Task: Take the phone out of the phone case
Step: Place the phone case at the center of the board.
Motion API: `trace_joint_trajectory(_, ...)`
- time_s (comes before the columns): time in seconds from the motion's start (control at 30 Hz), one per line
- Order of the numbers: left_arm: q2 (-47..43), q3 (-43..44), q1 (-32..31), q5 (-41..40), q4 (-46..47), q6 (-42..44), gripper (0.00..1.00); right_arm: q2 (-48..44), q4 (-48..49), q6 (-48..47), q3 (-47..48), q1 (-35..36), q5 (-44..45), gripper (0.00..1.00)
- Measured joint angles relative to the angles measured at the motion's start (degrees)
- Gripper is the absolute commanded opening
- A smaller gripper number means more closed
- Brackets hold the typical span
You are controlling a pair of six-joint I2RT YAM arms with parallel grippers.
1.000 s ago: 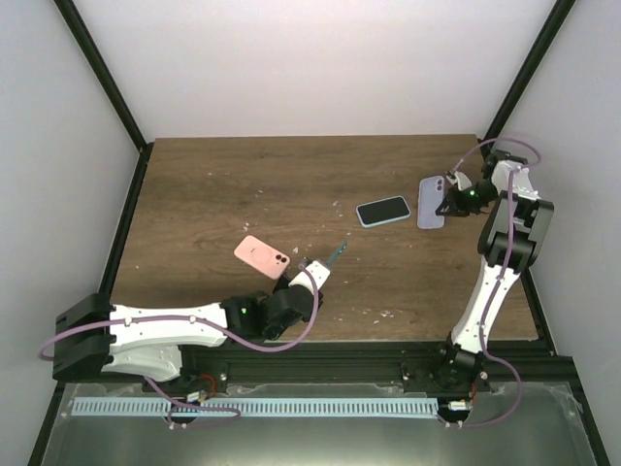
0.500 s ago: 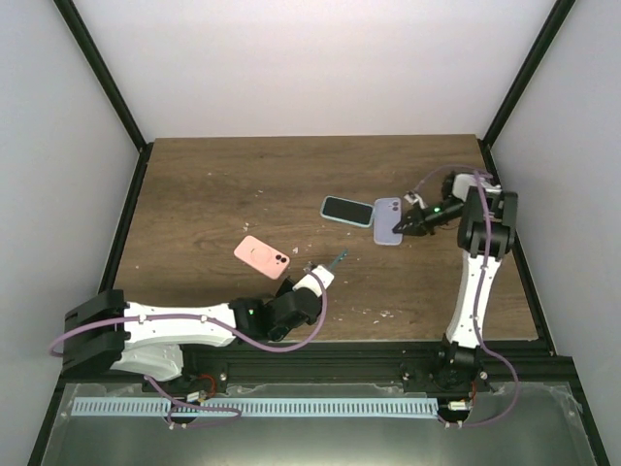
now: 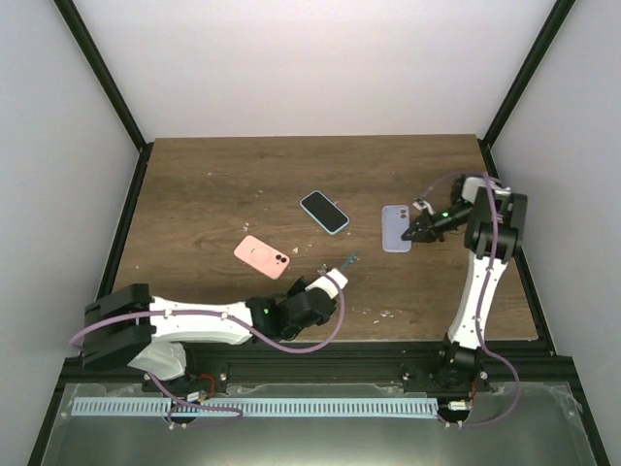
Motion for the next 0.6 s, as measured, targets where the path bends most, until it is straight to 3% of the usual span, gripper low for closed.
trace_joint_trajectory(0.17, 5.5, 4.4, 0.0, 0.7, 4.1, 6.7, 0.0, -1.1, -1.6, -0.1, 0.0, -9.2, 5.4, 0.03)
trace_joint_trajectory(0.33, 17.8, 17.0, 0.0, -2.7, 6.2, 14.6, 0.0, -1.8, -3.6, -0.2, 0.6, -12.5, 9.0, 0.28)
trace_joint_trajectory(0.43, 24.0, 22.6, 0.1, -4.7, 7.0, 18.9, 0.0, -2.8, -4.2, -0.1, 1.6, -12.7, 11.0, 0.37)
trace_joint_trajectory(0.6, 31.2, 31.0, 1.2, -6.2, 3.4, 23.3, 0.0, -5.1, -0.7, 0.5, 2.4, -13.7, 13.7, 0.41)
